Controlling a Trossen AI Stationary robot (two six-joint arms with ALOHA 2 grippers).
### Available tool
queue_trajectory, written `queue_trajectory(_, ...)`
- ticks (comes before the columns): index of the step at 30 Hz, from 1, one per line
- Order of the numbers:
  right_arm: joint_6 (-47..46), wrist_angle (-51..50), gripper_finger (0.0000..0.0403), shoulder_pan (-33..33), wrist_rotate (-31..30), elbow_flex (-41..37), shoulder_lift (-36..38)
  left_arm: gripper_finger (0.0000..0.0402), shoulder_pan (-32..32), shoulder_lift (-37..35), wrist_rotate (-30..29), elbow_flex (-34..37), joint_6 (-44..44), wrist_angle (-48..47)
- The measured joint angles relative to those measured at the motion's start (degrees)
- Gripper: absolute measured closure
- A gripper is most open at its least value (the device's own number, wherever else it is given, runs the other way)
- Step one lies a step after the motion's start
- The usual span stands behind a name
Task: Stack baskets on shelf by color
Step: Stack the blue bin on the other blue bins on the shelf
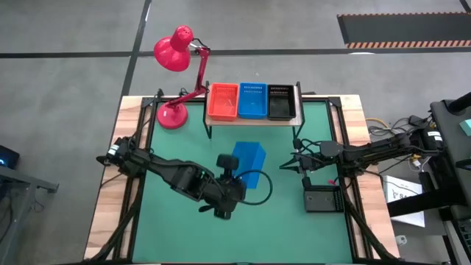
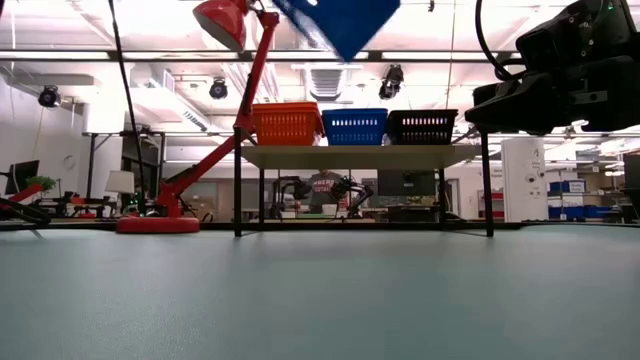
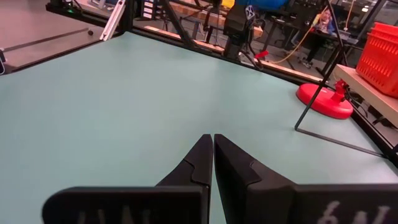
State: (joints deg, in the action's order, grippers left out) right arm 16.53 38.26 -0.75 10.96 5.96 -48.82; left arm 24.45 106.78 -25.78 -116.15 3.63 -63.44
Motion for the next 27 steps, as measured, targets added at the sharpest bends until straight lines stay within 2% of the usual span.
queue_trajectory(3, 0.0, 0.0, 0.0394, -0.02, 0.0, 0.0, 0.0, 0.0402, -1.35, 0.04, -5.9, -0.99, -8.33, -0.08)
queue_trajectory(8, -0.02, 0.0, 0.0394, -0.02, 0.0, 0.0, 0.0, 0.0402, -5.3, 0.04, -10.8, -1.98, -19.26, 1.58)
queue_trajectory(14, -0.02, -0.33, 0.0394, -0.02, 0.0, 0.0, 0.0, 0.0401, -12.2, 0.07, -10.89, -1.69, -27.49, 6.04)
queue_trajectory(20, -0.02, -0.31, 0.0394, -0.02, 0.0, 0.0, 0.0, 0.0401, -19.98, 0.07, -10.48, -1.69, -30.2, 6.78)
queue_trajectory(27, 0.0, -0.31, 0.0394, -0.02, -0.02, 0.0, 0.0, 0.0401, -27.17, 0.07, -4.87, -1.56, -31.58, 12.47)
